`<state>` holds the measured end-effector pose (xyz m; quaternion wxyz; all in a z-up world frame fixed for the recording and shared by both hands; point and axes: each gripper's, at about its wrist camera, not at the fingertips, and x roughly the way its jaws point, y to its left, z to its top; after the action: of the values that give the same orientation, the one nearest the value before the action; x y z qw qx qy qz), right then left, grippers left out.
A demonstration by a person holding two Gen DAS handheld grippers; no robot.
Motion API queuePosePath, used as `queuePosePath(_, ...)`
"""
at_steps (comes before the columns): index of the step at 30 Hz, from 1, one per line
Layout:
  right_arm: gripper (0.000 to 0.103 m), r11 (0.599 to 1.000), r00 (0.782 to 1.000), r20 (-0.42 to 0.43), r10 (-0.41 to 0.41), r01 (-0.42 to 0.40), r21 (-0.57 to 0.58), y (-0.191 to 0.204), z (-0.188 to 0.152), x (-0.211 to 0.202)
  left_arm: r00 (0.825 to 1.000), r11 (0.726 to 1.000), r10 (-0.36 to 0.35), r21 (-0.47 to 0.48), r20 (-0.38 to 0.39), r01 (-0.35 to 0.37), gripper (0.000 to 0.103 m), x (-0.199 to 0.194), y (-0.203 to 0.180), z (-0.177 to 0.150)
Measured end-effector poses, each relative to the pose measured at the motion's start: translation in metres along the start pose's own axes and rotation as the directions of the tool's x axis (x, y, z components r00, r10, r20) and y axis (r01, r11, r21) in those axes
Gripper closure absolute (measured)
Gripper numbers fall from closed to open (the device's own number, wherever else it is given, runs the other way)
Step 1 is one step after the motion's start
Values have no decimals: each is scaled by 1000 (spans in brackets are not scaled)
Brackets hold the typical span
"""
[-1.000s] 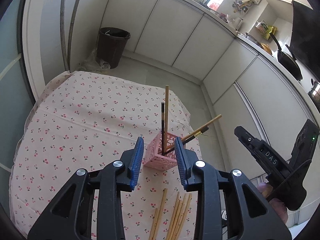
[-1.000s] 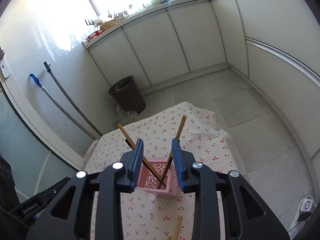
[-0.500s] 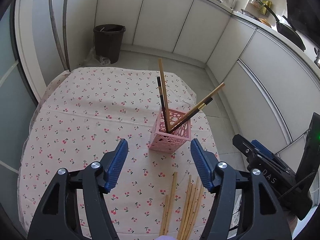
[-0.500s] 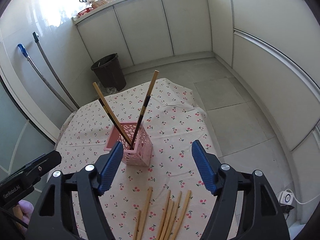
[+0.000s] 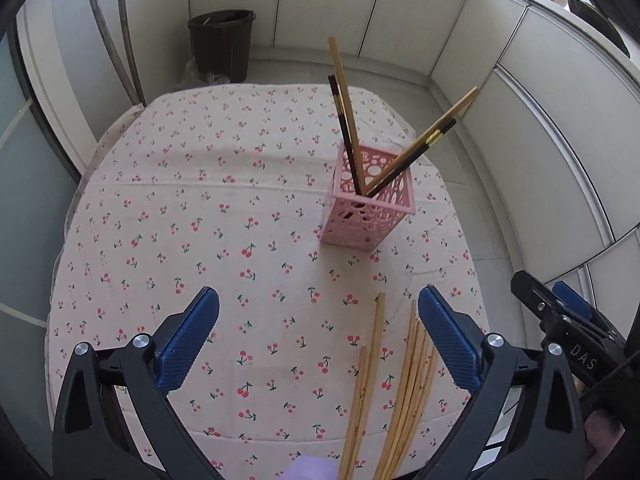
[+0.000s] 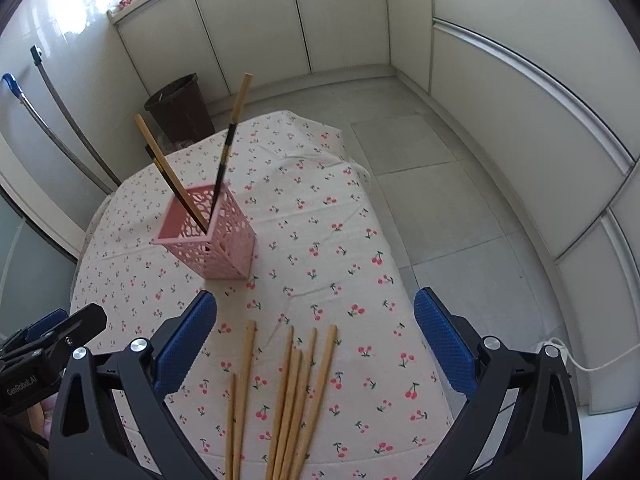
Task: Organize utensils
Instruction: 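Move both open grippers back over the wooden chopstick bundle, then grasp a wooden chopstick from the bundle with the left gripper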
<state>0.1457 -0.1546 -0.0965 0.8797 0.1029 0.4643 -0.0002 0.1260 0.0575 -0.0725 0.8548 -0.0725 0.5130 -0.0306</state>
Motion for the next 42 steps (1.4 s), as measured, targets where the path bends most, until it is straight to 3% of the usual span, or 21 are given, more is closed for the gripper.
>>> queuePosePath(6,7,995,999,-51,-15,20,100,-30,-13,-1,989,999,24,-27,-146,-28,7,33,11,-14)
queuePosePath(13,7,985,992,-109,70,-51,166,-40,-21,0,944,999,50,25,-326,-45,7,78,2,-41)
queuePosePath(16,7,978,986,-126,108,-83,190,-40,-22,3,935,993,106,91,-338,-80,7,89,-6,-53)
queuePosePath(20,7,974,980,-139,143,-114,197,-37,-23,4,925,991,115,112,-362,-80,7,100,-11,-61)
queuePosePath(25,7,971,978,-127,164,-138,194,-34,-21,-1,919,977,182,167,-349,-131,9,109,-17,-67)
queuePosePath(33,7,967,975,-126,183,-155,203,-35,-19,-1,910,975,190,178,-367,-132,12,120,-20,-74)
queuePosePath(36,7,967,975,-127,180,-152,204,-35,-18,0,920,977,165,184,-354,-105,30,123,-27,-79)
queuePosePath(38,7,965,975,-129,181,-152,212,-37,-18,1,929,975,153,203,-336,-87,53,121,-37,-82)
queuePosePath(42,7,963,974,-139,181,-147,224,-38,-18,5,936,974,131,219,-327,-60,74,118,-56,-93)
